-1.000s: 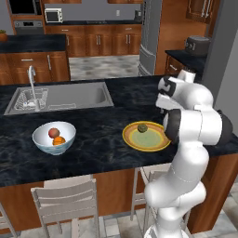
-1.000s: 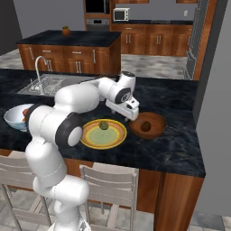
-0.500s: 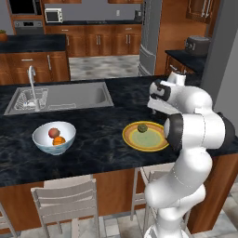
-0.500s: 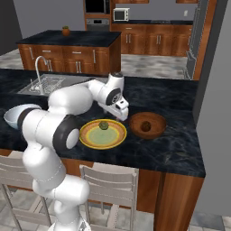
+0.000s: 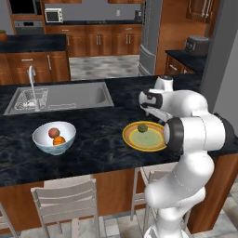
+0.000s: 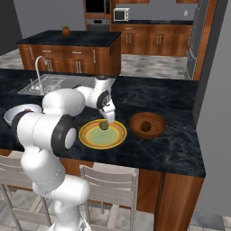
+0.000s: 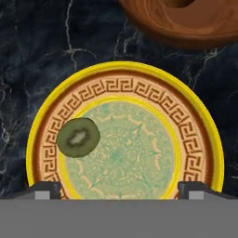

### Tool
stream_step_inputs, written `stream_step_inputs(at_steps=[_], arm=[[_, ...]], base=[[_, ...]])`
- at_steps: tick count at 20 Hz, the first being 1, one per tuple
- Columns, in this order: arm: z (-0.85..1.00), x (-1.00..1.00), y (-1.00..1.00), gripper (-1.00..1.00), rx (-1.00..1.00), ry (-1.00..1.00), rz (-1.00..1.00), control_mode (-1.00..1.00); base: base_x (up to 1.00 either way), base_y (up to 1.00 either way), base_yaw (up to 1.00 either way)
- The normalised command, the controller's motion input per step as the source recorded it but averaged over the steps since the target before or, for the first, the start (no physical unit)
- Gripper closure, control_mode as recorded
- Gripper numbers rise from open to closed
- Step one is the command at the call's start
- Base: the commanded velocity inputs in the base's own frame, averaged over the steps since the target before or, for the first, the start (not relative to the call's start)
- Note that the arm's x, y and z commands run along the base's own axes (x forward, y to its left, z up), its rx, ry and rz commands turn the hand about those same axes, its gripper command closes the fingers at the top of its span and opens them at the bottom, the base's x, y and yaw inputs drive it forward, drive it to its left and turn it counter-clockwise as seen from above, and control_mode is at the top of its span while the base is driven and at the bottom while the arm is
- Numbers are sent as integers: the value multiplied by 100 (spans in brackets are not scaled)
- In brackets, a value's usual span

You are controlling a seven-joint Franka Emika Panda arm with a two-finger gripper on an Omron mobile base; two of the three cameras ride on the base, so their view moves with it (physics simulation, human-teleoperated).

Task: Take the fruits from the plate on the dining counter and place two fruits in each bowl.

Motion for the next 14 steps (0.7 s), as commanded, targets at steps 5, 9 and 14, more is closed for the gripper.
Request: stream_step_inputs(at_steps=[5,9,14], arm=[[-30,23,7,-100,0,2,-25,-100],[-32,33,4,-100,0,0,-18,-100],[-32,18,4,-100,1,0,-5,-100]], base=[[0,0,0],[0,0,0],[0,0,0]])
